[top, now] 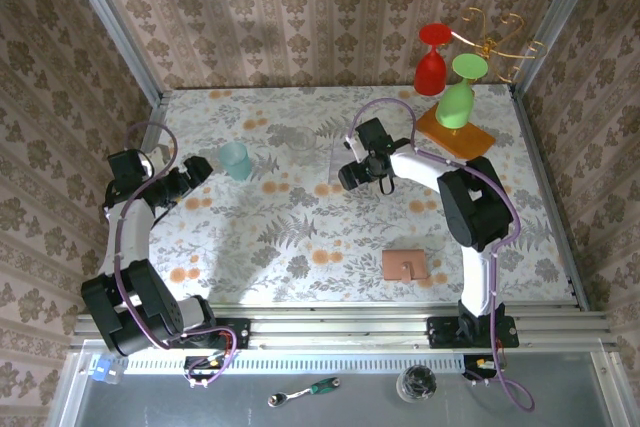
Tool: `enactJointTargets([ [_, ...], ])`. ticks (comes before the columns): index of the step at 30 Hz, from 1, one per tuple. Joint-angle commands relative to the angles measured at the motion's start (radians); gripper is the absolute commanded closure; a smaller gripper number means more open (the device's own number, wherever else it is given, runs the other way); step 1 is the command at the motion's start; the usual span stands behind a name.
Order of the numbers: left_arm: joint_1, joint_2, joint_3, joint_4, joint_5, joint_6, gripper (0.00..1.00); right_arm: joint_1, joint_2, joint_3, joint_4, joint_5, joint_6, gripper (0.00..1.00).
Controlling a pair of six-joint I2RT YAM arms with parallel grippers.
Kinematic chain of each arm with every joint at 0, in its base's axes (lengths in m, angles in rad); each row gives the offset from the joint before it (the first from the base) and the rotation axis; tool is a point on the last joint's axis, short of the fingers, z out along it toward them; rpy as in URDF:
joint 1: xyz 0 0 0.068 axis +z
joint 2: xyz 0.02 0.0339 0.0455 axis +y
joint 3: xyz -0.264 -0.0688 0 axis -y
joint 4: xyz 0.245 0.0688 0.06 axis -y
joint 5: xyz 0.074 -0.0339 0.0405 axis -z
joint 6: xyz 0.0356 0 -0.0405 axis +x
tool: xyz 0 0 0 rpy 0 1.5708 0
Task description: Take the credit cards out of the card holder
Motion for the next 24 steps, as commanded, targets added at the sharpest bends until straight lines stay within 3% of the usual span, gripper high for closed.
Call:
enactJointTargets([
  [1, 0.010, 0.010, 0.025, -0.011, 0.021, -0.001, 0.00, -0.015, 0.017, 0.023, -0.035, -0.006, 0.006, 0.19],
  [24, 0.013, 0.023, 0.026, -0.006, 0.036, -0.007, 0.00, -0.042, -0.070, -0.091, -0.012, 0.098, 0.182, 0.18],
])
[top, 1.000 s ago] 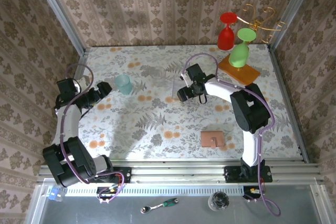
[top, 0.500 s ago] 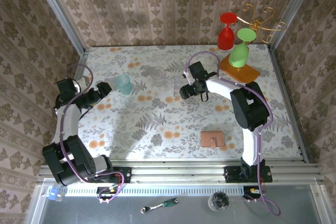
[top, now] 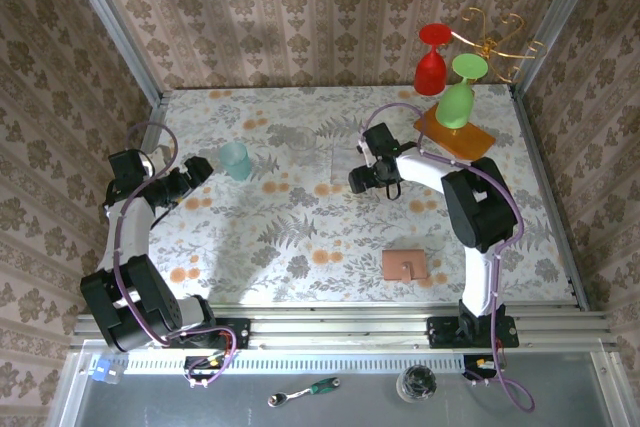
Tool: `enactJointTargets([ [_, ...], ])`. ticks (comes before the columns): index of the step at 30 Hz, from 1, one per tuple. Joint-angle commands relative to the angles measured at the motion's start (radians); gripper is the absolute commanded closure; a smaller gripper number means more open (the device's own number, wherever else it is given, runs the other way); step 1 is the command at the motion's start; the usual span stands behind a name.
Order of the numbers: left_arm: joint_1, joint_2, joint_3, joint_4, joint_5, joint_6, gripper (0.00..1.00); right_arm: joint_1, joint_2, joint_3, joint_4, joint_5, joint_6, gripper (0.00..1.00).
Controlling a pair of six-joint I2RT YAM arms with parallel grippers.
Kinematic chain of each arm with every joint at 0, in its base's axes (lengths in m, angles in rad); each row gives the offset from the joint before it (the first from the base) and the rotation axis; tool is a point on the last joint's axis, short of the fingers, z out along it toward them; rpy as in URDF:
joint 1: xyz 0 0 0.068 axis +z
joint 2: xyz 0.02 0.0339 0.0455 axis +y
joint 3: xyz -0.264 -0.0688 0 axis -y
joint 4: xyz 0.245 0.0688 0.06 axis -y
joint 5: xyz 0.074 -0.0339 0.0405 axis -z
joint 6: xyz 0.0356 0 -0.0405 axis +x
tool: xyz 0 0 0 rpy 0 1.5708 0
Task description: Take the credit cards out of the card holder
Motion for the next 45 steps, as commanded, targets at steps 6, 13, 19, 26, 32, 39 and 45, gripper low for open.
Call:
enactJointTargets([
  [6, 0.010, 0.002, 0.023, -0.006, 0.023, -0.006, 0.00, -0.018, -0.042, -0.020, 0.038, 0.036, 0.073, 0.20],
  [13, 0.012, 0.006, 0.023, -0.007, 0.019, -0.005, 0.00, -0.017, -0.062, -0.021, 0.025, 0.029, 0.085, 0.20],
  [19, 0.012, 0.005, 0.017, -0.006, 0.026, -0.010, 0.00, 0.004, -0.154, -0.079, -0.011, 0.021, 0.127, 0.20],
  [26, 0.003, -0.001, 0.009, 0.012, 0.043, -0.025, 0.00, 0.059, -0.332, -0.206, -0.101, 0.029, 0.195, 0.20],
  [32, -0.009, -0.002, 0.004, 0.029, 0.058, -0.040, 0.00, 0.162, -0.539, -0.306, -0.256, 0.081, 0.291, 0.20],
  [39, -0.021, -0.005, 0.000, 0.051, 0.065, -0.053, 0.00, 0.277, -0.776, -0.431, -0.419, 0.072, 0.536, 0.26],
  [45, -0.031, -0.009, -0.004, 0.055, 0.059, -0.054, 0.00, 0.378, -0.961, -0.610, -0.451, 0.017, 0.752, 0.25],
])
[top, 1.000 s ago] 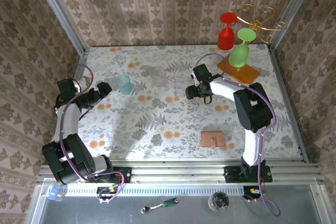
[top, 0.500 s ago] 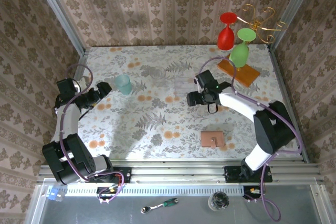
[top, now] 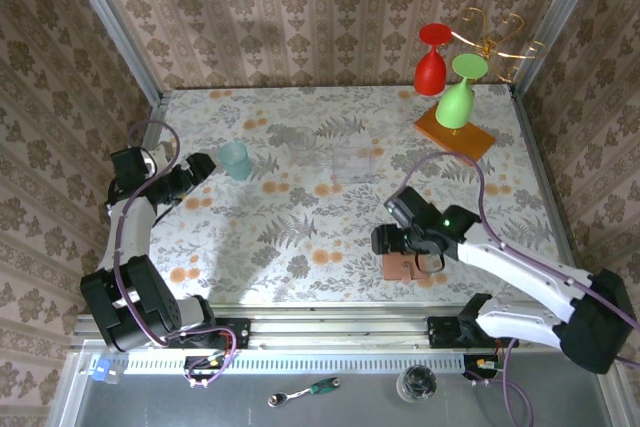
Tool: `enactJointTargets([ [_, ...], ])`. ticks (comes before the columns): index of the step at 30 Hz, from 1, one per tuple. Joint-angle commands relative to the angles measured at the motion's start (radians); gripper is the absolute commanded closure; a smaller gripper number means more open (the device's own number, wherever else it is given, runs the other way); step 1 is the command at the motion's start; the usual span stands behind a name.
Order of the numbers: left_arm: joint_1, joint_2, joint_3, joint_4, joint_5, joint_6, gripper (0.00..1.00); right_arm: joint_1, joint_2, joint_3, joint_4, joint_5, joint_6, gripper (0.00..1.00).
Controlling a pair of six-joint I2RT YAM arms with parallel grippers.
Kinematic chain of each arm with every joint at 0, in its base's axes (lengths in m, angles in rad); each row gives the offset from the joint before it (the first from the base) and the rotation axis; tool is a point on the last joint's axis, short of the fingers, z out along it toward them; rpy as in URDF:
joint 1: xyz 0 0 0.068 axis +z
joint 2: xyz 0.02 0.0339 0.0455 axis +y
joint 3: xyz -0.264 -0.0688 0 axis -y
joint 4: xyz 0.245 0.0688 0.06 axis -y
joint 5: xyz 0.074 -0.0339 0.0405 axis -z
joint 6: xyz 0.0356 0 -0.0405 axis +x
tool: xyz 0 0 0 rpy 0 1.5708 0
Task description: Take the credit cards out of the card holder
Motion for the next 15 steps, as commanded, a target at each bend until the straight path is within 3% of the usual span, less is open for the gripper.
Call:
enactJointTargets([
  [1, -0.009, -0.009, -0.004, 0.007, 0.017, -0.009, 0.00, 0.043, -0.083, -0.098, -0.060, -0.038, 0.197, 0.24],
  [7, -0.024, -0.038, -0.003, -0.010, 0.005, 0.011, 0.00, 0.082, -0.162, -0.246, 0.051, -0.083, 0.340, 0.16],
  [15, -0.042, -0.075, 0.006, -0.056, -0.044, 0.055, 0.00, 0.076, -0.152, -0.293, 0.129, -0.046, 0.402, 0.04],
])
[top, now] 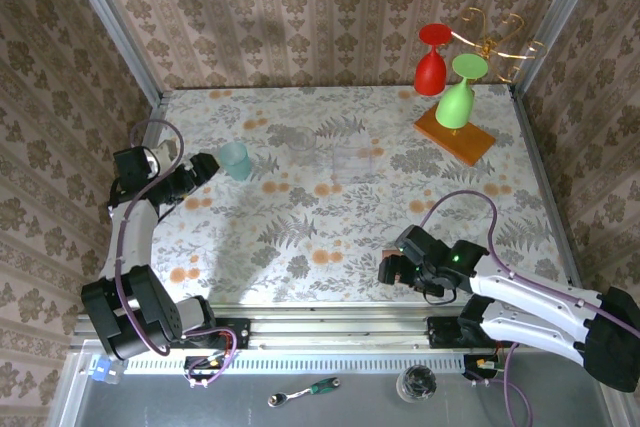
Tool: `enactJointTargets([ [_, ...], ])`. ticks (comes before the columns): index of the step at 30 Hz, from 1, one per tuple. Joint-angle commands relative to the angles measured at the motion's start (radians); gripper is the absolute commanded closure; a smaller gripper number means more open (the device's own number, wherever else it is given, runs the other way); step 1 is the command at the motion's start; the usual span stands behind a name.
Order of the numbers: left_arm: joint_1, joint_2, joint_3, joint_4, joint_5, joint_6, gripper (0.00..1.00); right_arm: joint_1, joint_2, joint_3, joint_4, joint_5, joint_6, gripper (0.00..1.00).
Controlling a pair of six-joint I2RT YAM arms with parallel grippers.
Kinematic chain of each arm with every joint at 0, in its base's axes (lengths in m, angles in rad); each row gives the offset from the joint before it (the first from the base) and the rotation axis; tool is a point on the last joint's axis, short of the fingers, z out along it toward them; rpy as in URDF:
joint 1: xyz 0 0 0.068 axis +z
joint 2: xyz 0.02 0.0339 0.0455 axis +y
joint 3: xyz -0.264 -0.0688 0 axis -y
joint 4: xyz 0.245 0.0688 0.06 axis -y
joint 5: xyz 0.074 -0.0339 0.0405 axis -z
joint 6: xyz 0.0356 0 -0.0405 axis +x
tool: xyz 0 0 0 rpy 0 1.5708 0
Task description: Take the credit cards out of the card holder
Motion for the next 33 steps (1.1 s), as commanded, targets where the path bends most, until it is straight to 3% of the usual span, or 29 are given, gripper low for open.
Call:
enactJointTargets([
  [1, -0.008, -0.026, 0.006, -0.034, -0.020, 0.038, 0.00, -0.004, 0.003, -0.009, 0.060, 0.029, 0.066, 0.04],
  [13, -0.026, -0.022, 0.006, -0.037, -0.014, 0.036, 0.00, -0.093, 0.042, -0.006, 0.122, 0.107, 0.070, 0.01],
  [22, -0.029, -0.025, 0.009, -0.047, -0.017, 0.043, 0.00, -0.219, 0.126, 0.024, 0.180, 0.050, -0.049, 0.01],
  [33, -0.028, -0.023, 0.010, -0.050, -0.017, 0.045, 0.00, -0.243, 0.311, 0.181, 0.135, 0.039, -0.193, 0.02],
])
